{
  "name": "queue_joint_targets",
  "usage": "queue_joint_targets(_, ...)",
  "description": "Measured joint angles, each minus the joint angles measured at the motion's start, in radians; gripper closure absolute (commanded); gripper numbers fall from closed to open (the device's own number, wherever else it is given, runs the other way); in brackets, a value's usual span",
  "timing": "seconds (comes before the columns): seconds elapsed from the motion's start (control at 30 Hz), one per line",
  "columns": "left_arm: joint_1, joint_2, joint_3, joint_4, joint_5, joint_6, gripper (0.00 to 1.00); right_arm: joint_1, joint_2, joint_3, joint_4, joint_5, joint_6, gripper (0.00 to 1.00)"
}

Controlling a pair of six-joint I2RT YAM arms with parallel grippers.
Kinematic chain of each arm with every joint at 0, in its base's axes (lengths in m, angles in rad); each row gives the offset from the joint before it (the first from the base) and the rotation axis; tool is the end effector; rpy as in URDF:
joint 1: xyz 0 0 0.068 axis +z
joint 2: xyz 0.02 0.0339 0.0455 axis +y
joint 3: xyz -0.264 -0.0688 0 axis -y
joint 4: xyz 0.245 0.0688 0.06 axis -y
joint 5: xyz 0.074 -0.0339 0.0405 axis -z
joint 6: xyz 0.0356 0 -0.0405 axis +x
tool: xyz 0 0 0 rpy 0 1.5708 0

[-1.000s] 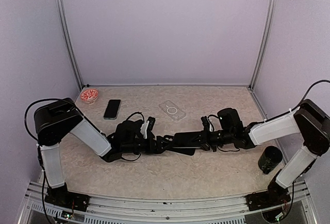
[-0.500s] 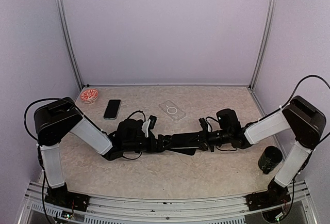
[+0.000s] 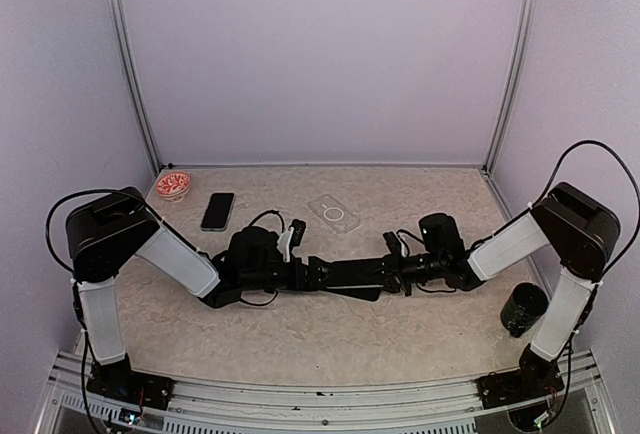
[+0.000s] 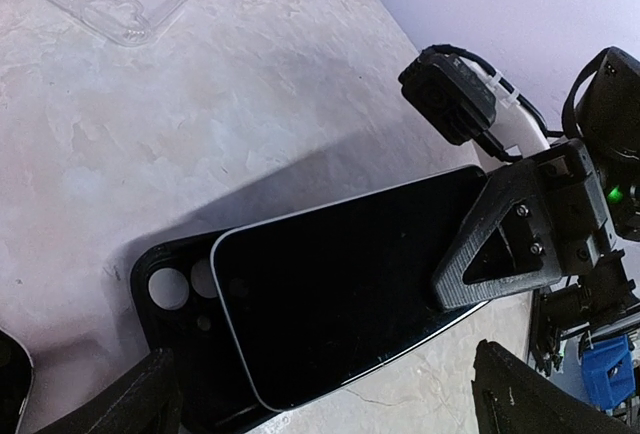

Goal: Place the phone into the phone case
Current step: Install the phone on the phone case.

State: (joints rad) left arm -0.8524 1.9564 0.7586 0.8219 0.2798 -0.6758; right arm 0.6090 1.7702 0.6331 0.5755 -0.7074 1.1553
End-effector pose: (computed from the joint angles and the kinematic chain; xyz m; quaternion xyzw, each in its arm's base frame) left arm 0.2329 -0.2813 0.1121 0.1503 0.8086 -0.4686 0.3224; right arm 0.2453 0.1993 0.1213 0.0603 0.8359 0.5429 0.0541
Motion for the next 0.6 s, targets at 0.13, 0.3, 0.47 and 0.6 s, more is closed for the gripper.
queue_joint_targets(0.13,0.000,0.001,0.000,0.000,0.000,0.000,0.01,-0.003,0.025,0.000,0.038,-0.017,0.025,1.00)
queue_joint_targets(0.3,0.000,0.001,0.000,0.000,0.000,0.000,0.01,-0.007,0.071,0.000,0.095,-0.034,0.052,1.00)
queue_joint_targets(0.47,0.004,0.001,0.000,0.000,-0.004,0.000,0.01,-0.015,0.099,0.000,0.135,-0.056,0.071,1.00)
queue_joint_targets(0.6,0.009,0.001,0.000,-0.002,-0.014,0.000,0.01,-0.023,0.126,-0.001,0.176,-0.078,0.088,1.00)
